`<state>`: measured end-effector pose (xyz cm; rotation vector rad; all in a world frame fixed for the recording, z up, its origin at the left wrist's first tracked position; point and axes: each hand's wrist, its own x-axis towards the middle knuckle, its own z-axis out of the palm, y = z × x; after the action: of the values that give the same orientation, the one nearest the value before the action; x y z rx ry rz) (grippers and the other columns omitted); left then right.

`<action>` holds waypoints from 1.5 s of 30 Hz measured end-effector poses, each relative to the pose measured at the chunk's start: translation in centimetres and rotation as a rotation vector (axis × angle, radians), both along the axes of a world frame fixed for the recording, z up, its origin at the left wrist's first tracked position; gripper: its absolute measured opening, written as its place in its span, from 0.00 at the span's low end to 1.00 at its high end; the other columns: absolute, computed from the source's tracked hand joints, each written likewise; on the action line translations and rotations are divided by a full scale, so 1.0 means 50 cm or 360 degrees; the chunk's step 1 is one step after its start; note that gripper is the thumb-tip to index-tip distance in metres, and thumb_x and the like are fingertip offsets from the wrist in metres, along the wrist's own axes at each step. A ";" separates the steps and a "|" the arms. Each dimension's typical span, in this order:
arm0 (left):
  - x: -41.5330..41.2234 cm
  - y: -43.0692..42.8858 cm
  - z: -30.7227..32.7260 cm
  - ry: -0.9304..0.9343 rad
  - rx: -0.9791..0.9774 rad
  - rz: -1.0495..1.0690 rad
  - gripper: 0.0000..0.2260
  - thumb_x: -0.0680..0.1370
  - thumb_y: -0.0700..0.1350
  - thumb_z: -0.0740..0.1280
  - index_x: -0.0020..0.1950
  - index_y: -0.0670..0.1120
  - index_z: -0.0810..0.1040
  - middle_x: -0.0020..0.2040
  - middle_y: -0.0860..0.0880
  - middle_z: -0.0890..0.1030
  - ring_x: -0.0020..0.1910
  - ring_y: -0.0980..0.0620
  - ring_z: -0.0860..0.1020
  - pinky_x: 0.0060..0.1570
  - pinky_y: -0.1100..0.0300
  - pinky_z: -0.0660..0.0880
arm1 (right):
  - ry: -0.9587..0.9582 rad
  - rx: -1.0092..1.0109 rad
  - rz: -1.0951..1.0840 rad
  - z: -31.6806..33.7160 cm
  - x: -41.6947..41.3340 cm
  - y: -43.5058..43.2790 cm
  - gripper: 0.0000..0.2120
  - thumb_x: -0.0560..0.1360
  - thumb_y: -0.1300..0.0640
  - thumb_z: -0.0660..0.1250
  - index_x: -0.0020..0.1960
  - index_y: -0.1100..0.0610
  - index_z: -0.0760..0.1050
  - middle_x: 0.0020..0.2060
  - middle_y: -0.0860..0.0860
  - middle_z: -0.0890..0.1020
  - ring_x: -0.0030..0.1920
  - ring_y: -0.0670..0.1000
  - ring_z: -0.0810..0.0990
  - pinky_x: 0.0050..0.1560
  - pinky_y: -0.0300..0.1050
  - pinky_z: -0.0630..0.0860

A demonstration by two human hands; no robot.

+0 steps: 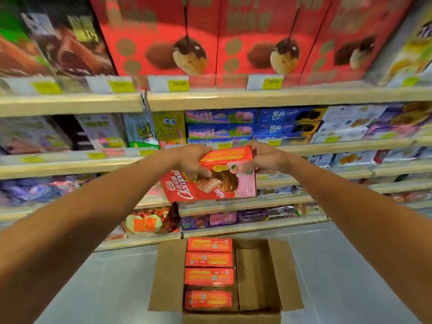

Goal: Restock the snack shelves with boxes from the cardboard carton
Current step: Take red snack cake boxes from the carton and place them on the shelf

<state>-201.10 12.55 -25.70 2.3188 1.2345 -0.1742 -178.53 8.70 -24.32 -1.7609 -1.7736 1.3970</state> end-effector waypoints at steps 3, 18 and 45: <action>-0.019 0.013 0.124 -0.0024 0.0090 -0.0015 0.29 0.74 0.53 0.70 0.70 0.43 0.65 0.64 0.44 0.73 0.61 0.45 0.73 0.55 0.60 0.68 | -0.0037 0.0070 0.0001 0.119 -0.011 0.015 0.27 0.74 0.63 0.69 0.69 0.56 0.63 0.62 0.58 0.73 0.59 0.57 0.74 0.53 0.53 0.74; -0.007 -0.032 0.586 -0.0276 0.0834 -0.0033 0.22 0.73 0.59 0.68 0.62 0.48 0.73 0.58 0.46 0.79 0.55 0.46 0.77 0.57 0.52 0.74 | 0.0095 0.0591 -0.0177 0.555 0.013 -0.027 0.29 0.71 0.53 0.71 0.69 0.55 0.66 0.65 0.51 0.73 0.66 0.55 0.72 0.53 0.47 0.72; 0.092 -0.094 0.812 -0.0165 0.1889 0.0353 0.23 0.79 0.61 0.55 0.66 0.48 0.70 0.61 0.47 0.74 0.61 0.46 0.72 0.55 0.51 0.70 | 0.0694 0.1035 -0.0759 0.824 0.020 0.048 0.18 0.71 0.54 0.69 0.57 0.59 0.70 0.45 0.55 0.79 0.43 0.52 0.80 0.51 0.54 0.79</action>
<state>-196.48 7.83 14.92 2.9763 1.8128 1.0014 -177.53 11.09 16.90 -1.2801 -1.2570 0.7957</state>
